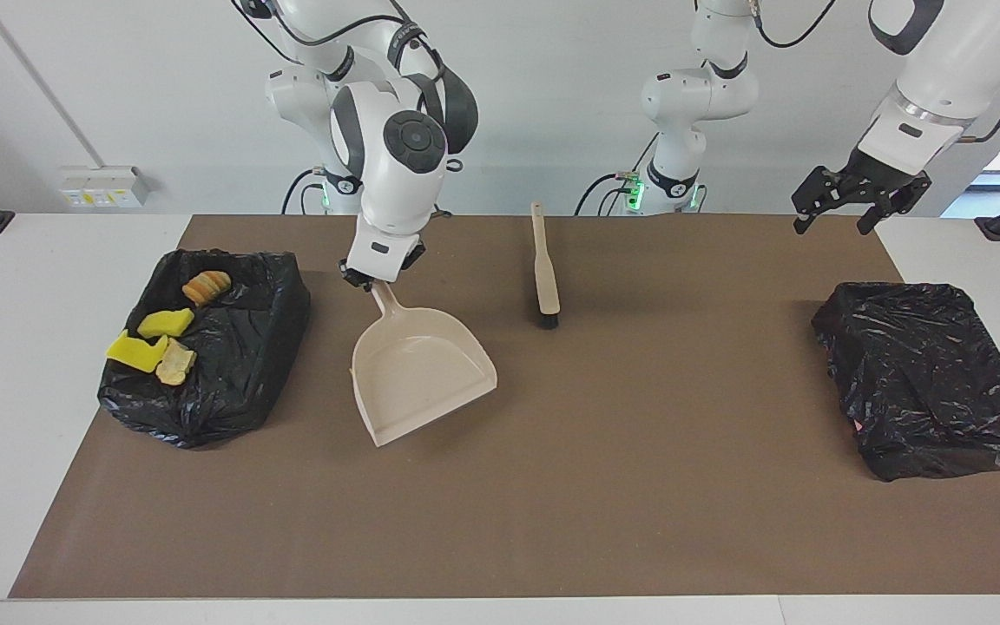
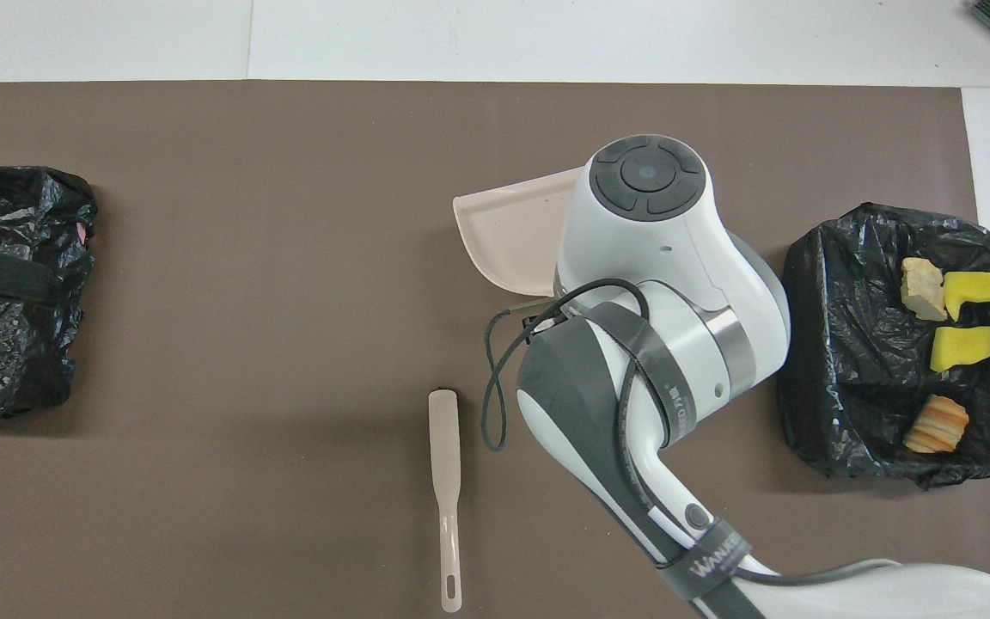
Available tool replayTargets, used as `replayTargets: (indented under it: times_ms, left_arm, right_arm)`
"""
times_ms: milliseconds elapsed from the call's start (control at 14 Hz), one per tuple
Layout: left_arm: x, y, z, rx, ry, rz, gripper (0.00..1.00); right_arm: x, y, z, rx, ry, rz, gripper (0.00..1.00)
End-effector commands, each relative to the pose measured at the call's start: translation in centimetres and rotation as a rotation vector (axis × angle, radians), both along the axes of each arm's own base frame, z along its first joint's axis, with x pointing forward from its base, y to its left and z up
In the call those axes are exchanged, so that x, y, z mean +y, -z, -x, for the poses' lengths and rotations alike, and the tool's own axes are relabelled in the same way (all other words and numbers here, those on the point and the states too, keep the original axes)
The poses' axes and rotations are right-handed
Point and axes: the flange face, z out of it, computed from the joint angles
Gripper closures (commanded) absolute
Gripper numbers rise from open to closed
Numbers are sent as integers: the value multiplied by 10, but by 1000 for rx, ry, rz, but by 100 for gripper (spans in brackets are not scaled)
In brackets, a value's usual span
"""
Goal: Sweep and dump trash in bin
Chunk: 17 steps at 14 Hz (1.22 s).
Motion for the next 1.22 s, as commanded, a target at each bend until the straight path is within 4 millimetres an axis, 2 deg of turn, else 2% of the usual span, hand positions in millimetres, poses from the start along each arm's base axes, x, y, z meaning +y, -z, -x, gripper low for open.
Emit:
replayTargets:
  times_ms: [0,143,215,430,573,788,1003,1146]
  left_arm:
    - [3,-6,2,2,0,-15,0]
    - [3,-6,2,2,0,-15,0]
    - [3,-6,2,2,0,-15,0]
    - [2,-6,2,2,1,-15,0]
    - [3,-6,2,2,0,-15,0]
    - [3,-6,2,2,0,-15,0]
    - [3,-6,2,2,0,-15,0]
    - [3,-6,2,2,0,-15,0]
  right_arm:
    - [51,22,-21,6,82,-65,100]
    - [85,49,-35,25,82,-96,100]
    - [95,58,-37,26,82,-96,100]
    - [105,67,-39,9,91,-119,100]
    - [122,81,-32,7,120,-115,100]
    - [127,92,-29,-3,190,-107,100]
    - [130,91,-27,-14,179,-112,100]
    - [126,104,-19,-4,141,-90,100]
